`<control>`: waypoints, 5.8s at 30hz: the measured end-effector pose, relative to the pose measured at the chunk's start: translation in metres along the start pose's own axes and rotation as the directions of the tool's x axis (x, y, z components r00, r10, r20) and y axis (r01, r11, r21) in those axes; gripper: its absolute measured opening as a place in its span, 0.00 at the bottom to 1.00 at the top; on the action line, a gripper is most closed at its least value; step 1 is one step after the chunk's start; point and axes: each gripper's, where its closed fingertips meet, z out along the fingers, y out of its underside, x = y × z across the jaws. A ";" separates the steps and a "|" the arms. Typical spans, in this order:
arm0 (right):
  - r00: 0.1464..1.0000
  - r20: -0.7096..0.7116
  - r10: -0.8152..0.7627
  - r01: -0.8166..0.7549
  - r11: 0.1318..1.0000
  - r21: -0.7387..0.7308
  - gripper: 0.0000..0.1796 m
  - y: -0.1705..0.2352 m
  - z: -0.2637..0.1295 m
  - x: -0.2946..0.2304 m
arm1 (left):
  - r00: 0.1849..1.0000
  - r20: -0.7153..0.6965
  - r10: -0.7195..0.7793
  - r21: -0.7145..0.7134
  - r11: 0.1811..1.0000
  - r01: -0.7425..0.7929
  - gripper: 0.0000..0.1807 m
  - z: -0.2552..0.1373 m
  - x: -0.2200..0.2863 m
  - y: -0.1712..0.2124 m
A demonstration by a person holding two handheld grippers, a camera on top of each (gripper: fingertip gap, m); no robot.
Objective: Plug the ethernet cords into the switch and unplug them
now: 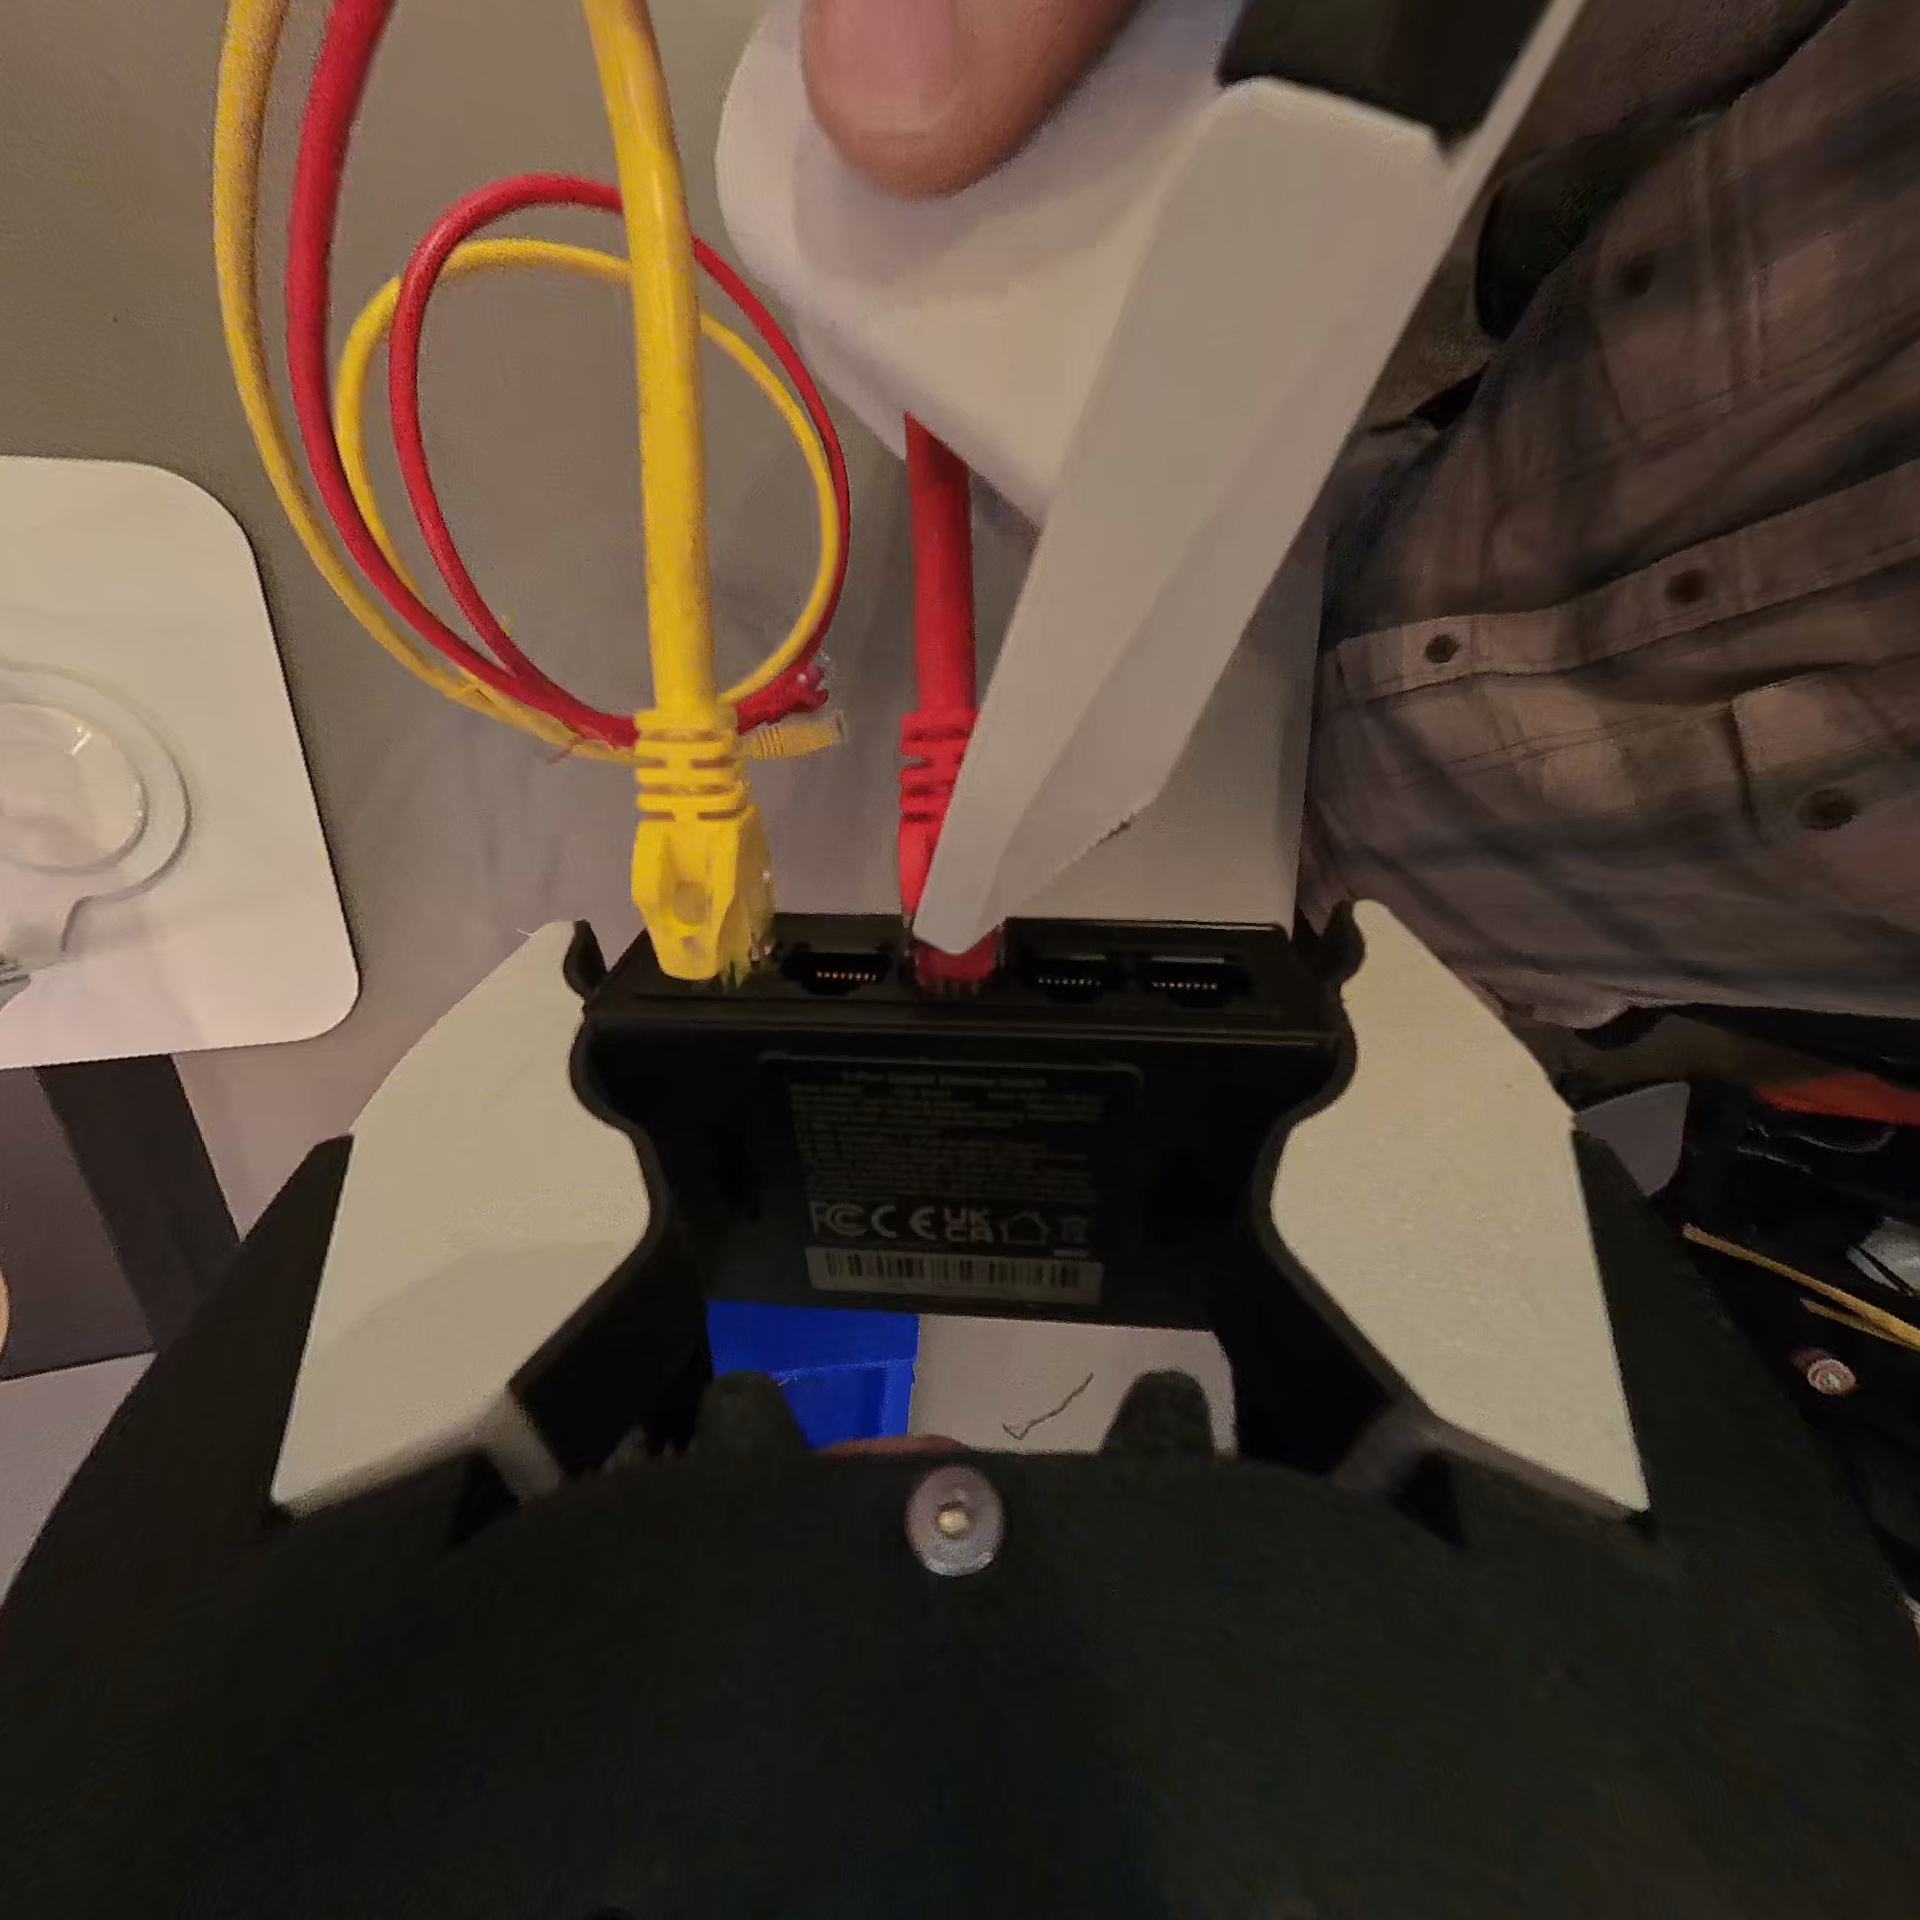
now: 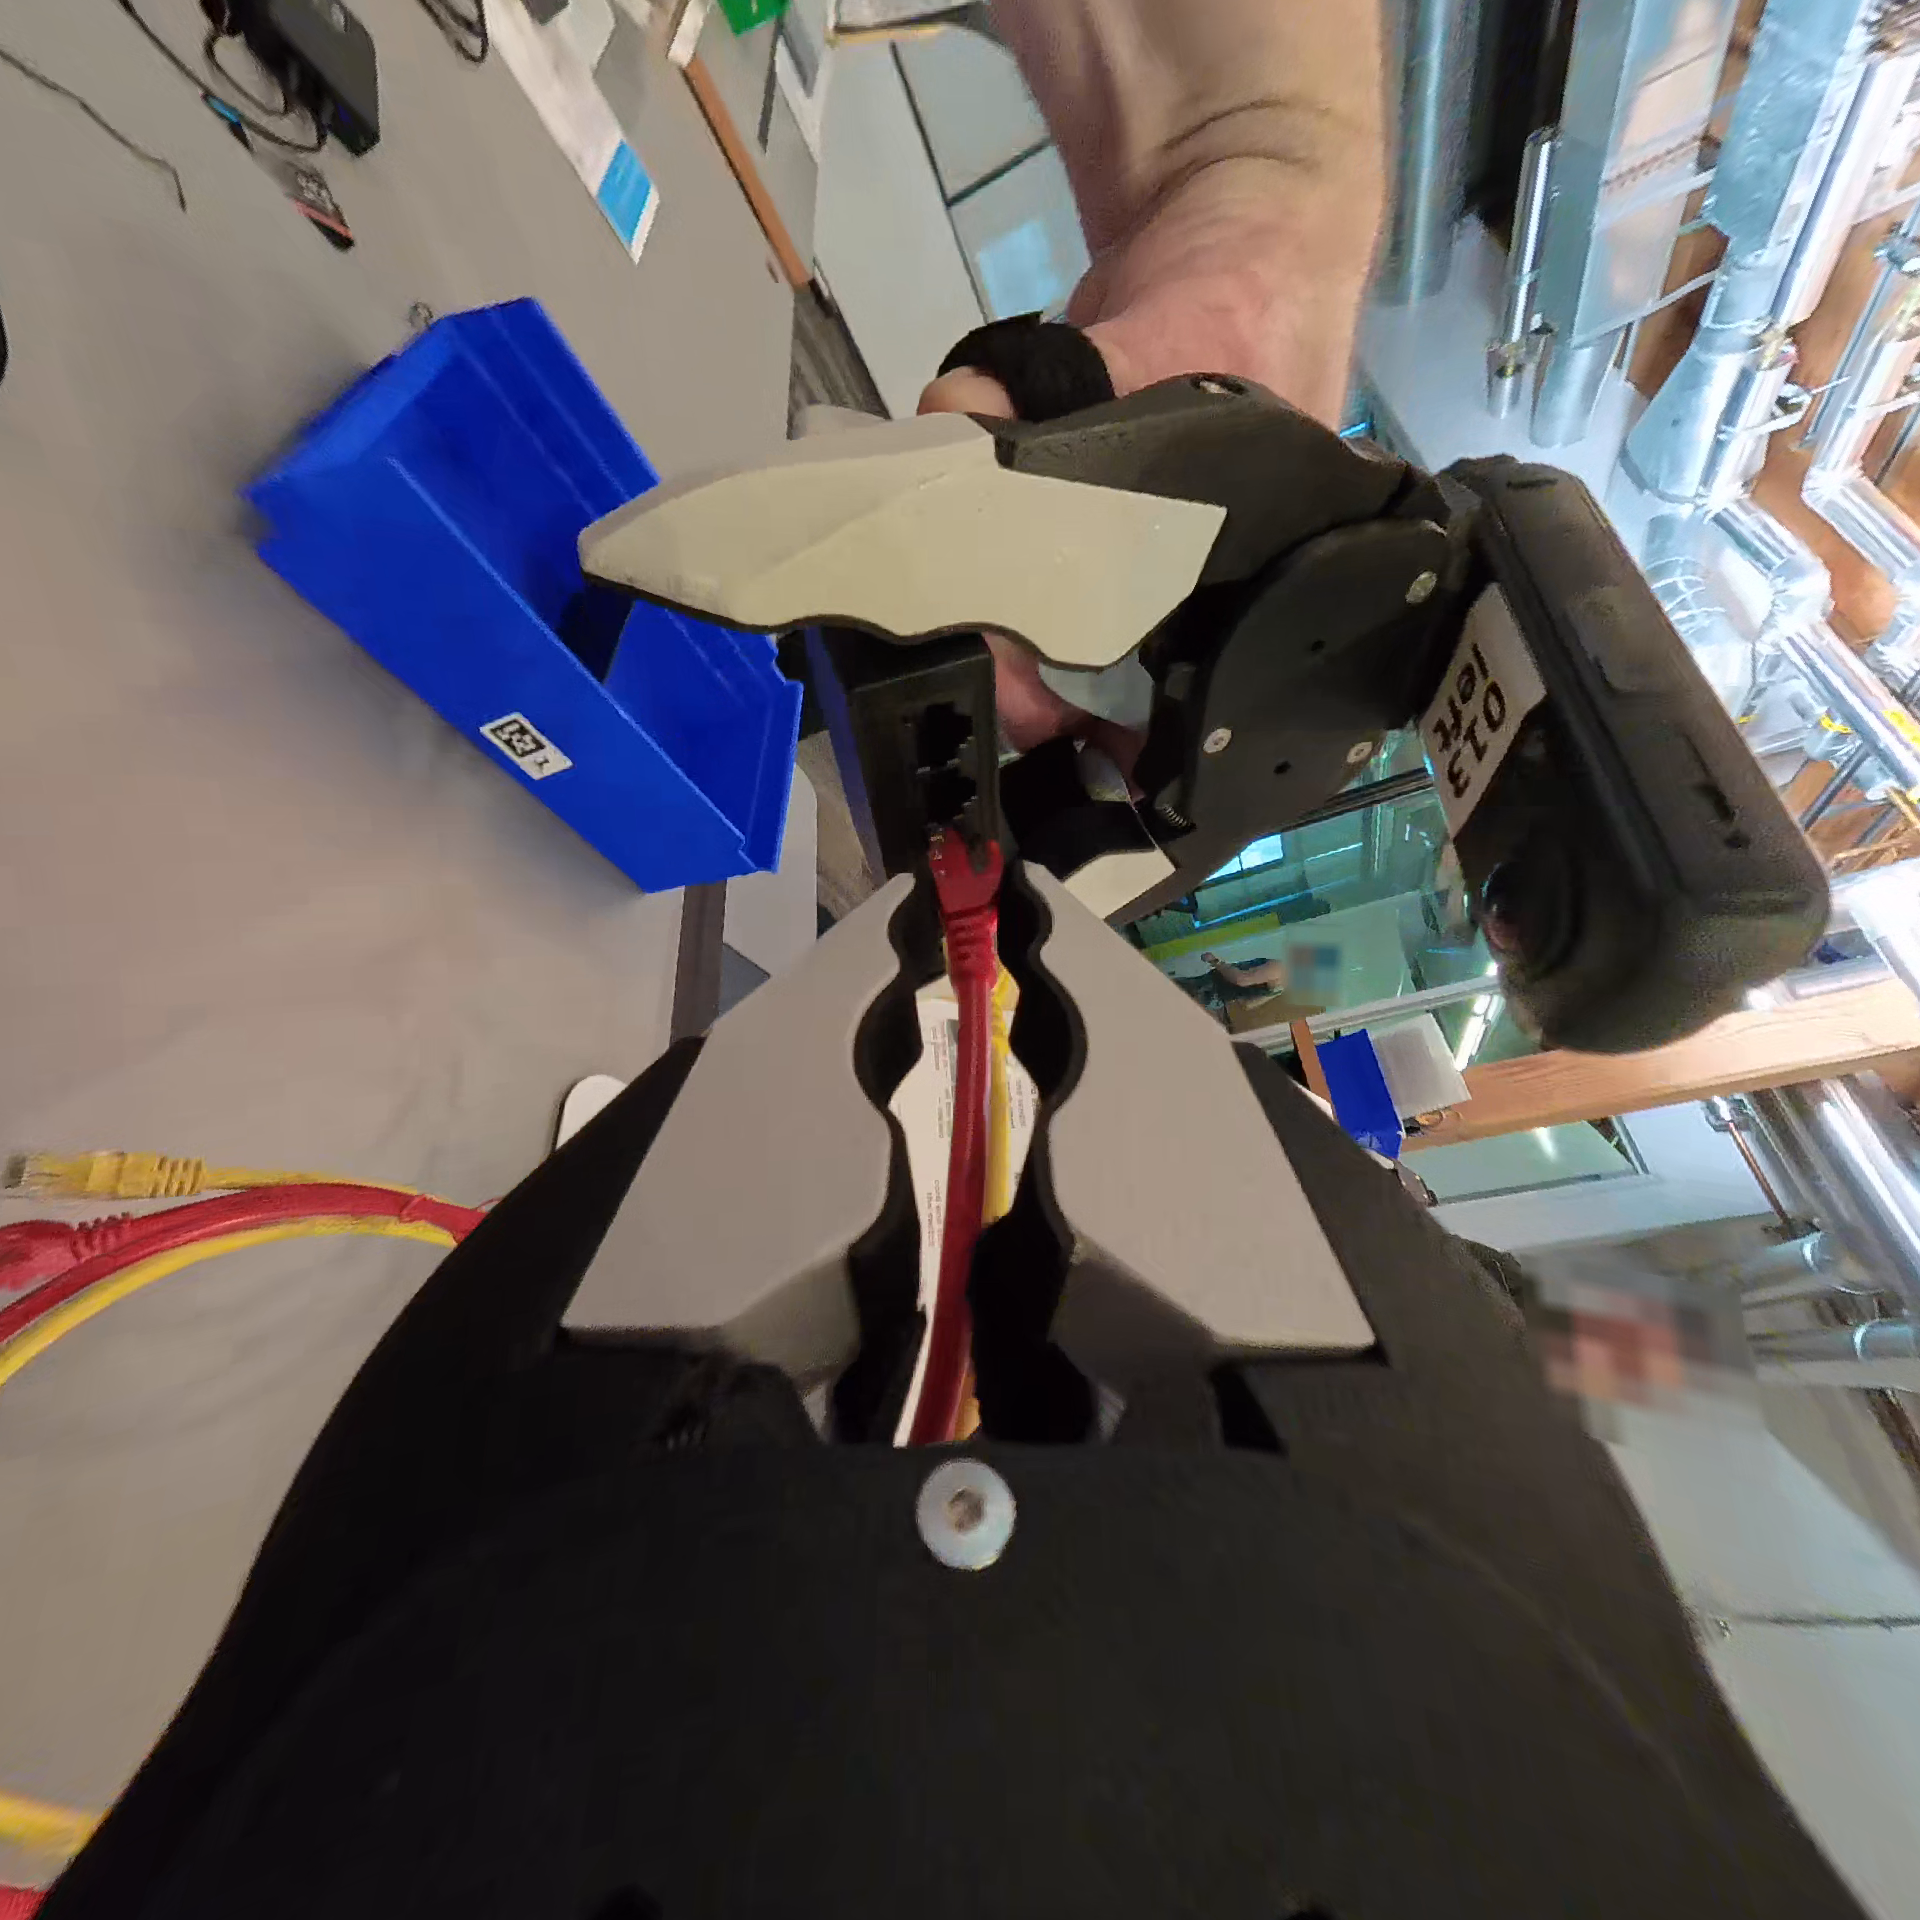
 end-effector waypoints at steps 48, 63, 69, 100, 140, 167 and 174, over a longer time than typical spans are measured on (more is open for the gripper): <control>0.985 0.147 -0.089 0.100 0.992 -0.071 0.05 0.005 0.001 -0.026 | 0.993 0.101 0.053 -0.194 0.981 -0.033 0.70 0.022 -0.009 0.016; 0.996 0.046 -0.081 0.084 0.993 -0.079 0.06 0.005 -0.018 -0.002 | 0.985 0.167 -0.036 -0.169 0.984 0.065 0.69 0.019 -0.026 0.072; 1.000 0.029 -0.004 0.005 1.000 -0.009 0.06 0.000 -0.014 0.016 | 0.980 0.196 -0.028 -0.136 0.989 0.055 0.69 0.022 -0.029 0.085; 0.984 -0.176 0.011 -0.079 0.919 -0.387 0.06 0.078 -0.173 0.090 | 0.913 0.401 0.069 0.323 0.922 -0.211 0.69 0.106 -0.086 0.082; 0.923 -0.366 0.118 -0.364 0.573 -0.734 0.06 0.339 -0.325 -0.008 | 0.929 0.361 0.074 0.351 0.913 -0.209 0.69 0.110 -0.082 0.084; 0.642 -0.031 0.766 -0.178 0.110 -0.978 0.63 0.324 -0.360 -0.119 | 0.951 0.300 0.075 0.348 0.920 -0.182 0.69 0.127 -0.086 0.085; 0.896 0.142 0.421 -0.187 0.648 -0.739 0.42 0.191 -0.199 -0.045 | 0.959 0.263 0.102 0.406 0.890 -0.206 0.69 0.121 -0.076 0.079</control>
